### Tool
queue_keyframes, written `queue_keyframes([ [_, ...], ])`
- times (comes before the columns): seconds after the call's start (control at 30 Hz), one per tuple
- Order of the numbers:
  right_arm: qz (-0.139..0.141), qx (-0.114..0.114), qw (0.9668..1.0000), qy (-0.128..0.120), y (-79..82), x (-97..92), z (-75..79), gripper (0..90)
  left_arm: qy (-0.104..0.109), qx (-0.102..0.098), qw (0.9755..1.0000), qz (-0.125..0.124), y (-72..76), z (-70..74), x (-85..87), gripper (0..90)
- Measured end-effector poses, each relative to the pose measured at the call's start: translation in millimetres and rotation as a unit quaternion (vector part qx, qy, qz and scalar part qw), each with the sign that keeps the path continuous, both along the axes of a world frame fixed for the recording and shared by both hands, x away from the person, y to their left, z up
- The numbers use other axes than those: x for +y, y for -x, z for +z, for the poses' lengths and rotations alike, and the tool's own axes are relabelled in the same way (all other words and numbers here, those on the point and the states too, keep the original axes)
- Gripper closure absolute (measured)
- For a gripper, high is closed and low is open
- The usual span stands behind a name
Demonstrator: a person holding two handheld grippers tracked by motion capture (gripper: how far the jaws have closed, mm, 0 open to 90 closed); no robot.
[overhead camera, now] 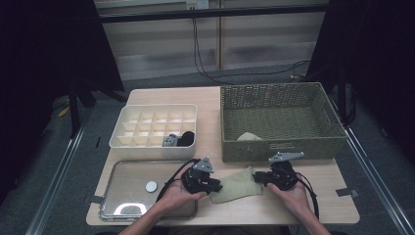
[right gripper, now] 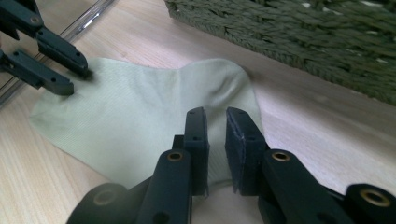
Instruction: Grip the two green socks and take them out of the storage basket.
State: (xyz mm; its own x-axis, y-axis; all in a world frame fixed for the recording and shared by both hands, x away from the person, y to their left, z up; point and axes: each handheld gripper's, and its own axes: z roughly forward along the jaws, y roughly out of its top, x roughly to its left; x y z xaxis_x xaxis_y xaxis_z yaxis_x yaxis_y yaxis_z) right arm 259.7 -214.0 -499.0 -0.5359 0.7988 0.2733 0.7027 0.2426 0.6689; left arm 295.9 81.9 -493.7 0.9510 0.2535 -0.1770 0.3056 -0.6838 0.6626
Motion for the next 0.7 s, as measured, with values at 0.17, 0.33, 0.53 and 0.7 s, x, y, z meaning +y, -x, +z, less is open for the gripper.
queue_keyframes([
  [0.17, 0.001, 0.002, 1.0000, 0.002, 10.1, -1.6, 0.5, 78.0, 0.002, -0.001, 1.0000, 0.003, 7.3, 0.2, 2.5, 73.0],
  [0.33, 0.010, 0.008, 0.9999, 0.000, 17.4, 2.1, 3.1, 75.7, 0.001, -0.010, 0.9999, 0.001, 4.1, -0.2, 3.9, 70.3],
  [0.53, 0.016, -0.017, 0.9995, -0.019, 10.9, 1.6, 10.6, 72.0, 0.000, -0.010, 0.9998, 0.020, -1.6, -0.3, 4.9, 66.3],
  [0.7, 0.036, -0.015, 0.9991, -0.018, -2.4, 8.4, 9.8, 69.3, 0.006, -0.005, 0.9998, 0.016, -3.6, -0.8, 4.7, 65.5],
])
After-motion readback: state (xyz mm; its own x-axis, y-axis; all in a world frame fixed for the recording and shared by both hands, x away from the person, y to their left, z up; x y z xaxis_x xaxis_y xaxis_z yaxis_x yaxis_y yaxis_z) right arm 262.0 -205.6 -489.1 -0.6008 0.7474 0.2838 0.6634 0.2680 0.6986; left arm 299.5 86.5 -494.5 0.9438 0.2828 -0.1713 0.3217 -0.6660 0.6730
